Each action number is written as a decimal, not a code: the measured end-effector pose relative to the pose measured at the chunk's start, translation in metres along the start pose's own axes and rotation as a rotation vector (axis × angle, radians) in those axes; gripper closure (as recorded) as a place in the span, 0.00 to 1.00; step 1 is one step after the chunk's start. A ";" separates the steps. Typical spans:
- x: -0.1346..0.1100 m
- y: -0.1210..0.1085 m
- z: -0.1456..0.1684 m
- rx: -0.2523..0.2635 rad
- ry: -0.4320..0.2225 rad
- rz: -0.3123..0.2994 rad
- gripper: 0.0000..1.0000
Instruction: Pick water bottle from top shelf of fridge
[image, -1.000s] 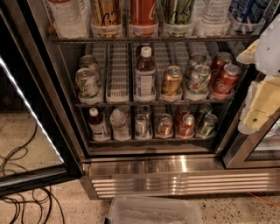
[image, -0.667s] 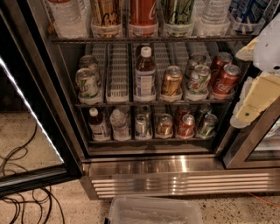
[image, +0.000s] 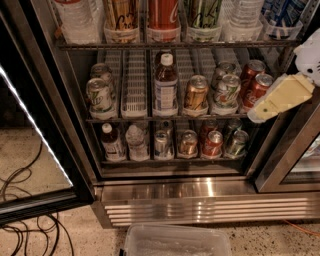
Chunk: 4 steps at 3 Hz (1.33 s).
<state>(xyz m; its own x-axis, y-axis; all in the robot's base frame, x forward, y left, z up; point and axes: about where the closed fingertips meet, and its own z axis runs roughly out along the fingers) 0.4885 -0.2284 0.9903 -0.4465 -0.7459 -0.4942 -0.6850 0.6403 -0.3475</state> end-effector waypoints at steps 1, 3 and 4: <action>-0.017 -0.014 -0.002 0.057 -0.062 0.040 0.00; -0.027 -0.021 -0.003 0.088 -0.119 0.087 0.00; -0.032 -0.035 -0.010 0.174 -0.220 0.219 0.00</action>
Offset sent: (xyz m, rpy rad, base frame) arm 0.0157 0.0027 0.0143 0.0422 -0.0725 -0.0416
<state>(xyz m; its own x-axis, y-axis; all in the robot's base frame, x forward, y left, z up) 0.5214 -0.2284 1.0261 -0.4244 -0.5418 -0.7255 -0.4697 0.8167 -0.3352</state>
